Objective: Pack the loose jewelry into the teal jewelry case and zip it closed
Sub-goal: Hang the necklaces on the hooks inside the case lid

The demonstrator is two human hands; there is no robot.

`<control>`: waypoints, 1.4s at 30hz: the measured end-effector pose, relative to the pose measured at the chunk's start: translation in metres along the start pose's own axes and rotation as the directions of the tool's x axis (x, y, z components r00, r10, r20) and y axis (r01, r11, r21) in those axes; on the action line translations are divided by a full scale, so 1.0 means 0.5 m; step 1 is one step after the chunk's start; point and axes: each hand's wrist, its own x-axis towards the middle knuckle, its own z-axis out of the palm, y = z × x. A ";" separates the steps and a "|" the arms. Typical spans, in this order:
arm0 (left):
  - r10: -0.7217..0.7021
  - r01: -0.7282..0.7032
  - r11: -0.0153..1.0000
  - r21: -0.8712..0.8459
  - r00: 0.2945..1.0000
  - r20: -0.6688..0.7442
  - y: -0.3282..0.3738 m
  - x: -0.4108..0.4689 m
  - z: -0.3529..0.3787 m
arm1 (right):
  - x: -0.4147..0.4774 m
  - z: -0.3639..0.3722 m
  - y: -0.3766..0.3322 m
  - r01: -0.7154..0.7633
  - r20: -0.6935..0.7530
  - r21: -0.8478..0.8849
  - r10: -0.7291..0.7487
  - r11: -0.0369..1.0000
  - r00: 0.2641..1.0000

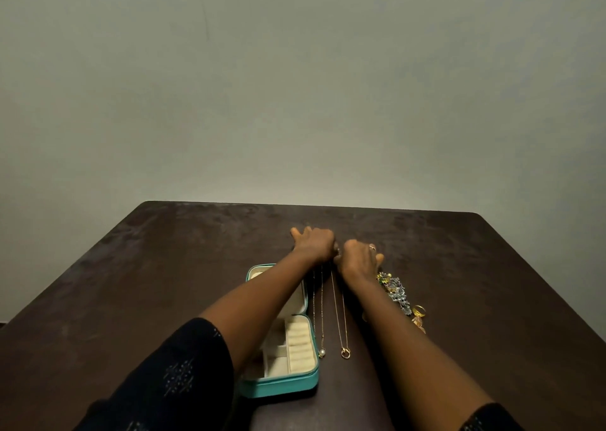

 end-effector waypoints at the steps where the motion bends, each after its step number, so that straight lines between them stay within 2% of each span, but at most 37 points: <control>1: 0.016 -0.015 0.999 -0.041 1.000 0.010 -0.003 -0.004 -0.004 | -0.002 -0.002 0.004 0.002 0.013 0.011 -0.002 1.000 1.000; 4: 0.079 -0.077 0.987 -0.144 0.997 0.008 -0.006 -0.020 -0.024 | -0.005 -0.011 0.013 -0.029 0.030 0.165 0.024 0.986 0.999; 8: 0.113 -0.115 0.947 -0.299 0.993 -0.027 -0.003 -0.045 -0.054 | -0.015 -0.032 0.024 -0.007 -0.015 0.450 0.015 0.893 1.000; 11: 0.195 -0.172 0.932 -0.319 0.980 0.044 0.002 -0.070 -0.088 | -0.041 -0.059 0.029 0.003 0.000 0.705 -0.005 0.709 1.000; 14: 0.236 -0.185 0.935 -0.302 0.961 0.142 -0.001 -0.101 -0.119 | -0.072 -0.100 0.031 -0.042 0.053 0.859 -0.006 0.511 0.999; 17: 0.290 -0.161 0.863 -0.480 0.934 0.208 -0.011 -0.129 -0.141 | -0.103 -0.142 0.034 -0.109 0.128 0.930 -0.030 0.350 0.991; 19: 0.326 -0.139 0.758 -0.637 0.927 0.186 -0.021 -0.153 -0.158 | -0.122 -0.163 0.035 -0.134 0.153 0.949 -0.047 0.285 0.987; 21: 0.329 -0.110 0.620 -0.777 0.935 0.131 -0.030 -0.176 -0.176 | -0.138 -0.177 0.034 -0.137 0.163 0.948 -0.069 0.287 0.984; 23: 0.331 -0.059 0.417 -0.907 0.939 0.091 -0.033 -0.202 -0.194 | -0.155 -0.188 0.033 -0.119 0.152 0.935 -0.076 0.333 0.985; 24: 0.333 -0.014 0.275 -0.961 0.939 0.082 -0.031 -0.216 -0.204 | -0.161 -0.192 0.032 -0.107 0.140 0.930 -0.072 0.352 0.987; 26: 0.312 0.071 0.043 -0.997 0.947 0.081 -0.025 -0.240 -0.220 | -0.172 -0.199 0.028 -0.089 0.117 0.929 -0.057 0.358 0.992; 27: 0.303 0.101 -0.032 -0.994 0.949 0.087 -0.021 -0.250 -0.227 | -0.177 -0.203 0.025 -0.081 0.105 0.934 -0.051 0.348 0.993; 29: 0.300 0.150 -0.135 -0.980 0.948 0.104 -0.016 -0.271 -0.237 | -0.188 -0.208 0.020 -0.071 0.090 0.943 -0.045 0.326 0.995; 30: 0.305 0.164 -0.153 -0.975 0.946 0.112 -0.016 -0.281 -0.242 | -0.192 -0.211 0.018 -0.069 0.087 0.946 -0.043 0.317 0.995; 32: 0.335 0.188 -0.117 -0.975 0.932 0.140 -0.021 -0.296 -0.248 | -0.200 -0.215 0.017 -0.079 0.091 0.954 -0.028 0.288 0.995; 35: 0.381 0.218 0.052 -0.974 0.898 0.221 -0.036 -0.321 -0.256 | -0.211 -0.219 0.018 -0.099 0.102 0.965 -0.001 0.242 0.995; 38: 0.412 0.272 0.251 -0.929 0.838 0.357 -0.051 -0.345 -0.262 | -0.222 -0.227 0.018 -0.076 0.075 0.962 0.015 0.264 0.997; 42: 0.397 0.332 0.437 -0.836 0.763 0.510 -0.066 -0.368 -0.265 | -0.236 -0.244 0.015 -0.052 0.053 0.944 0.004 0.325 0.999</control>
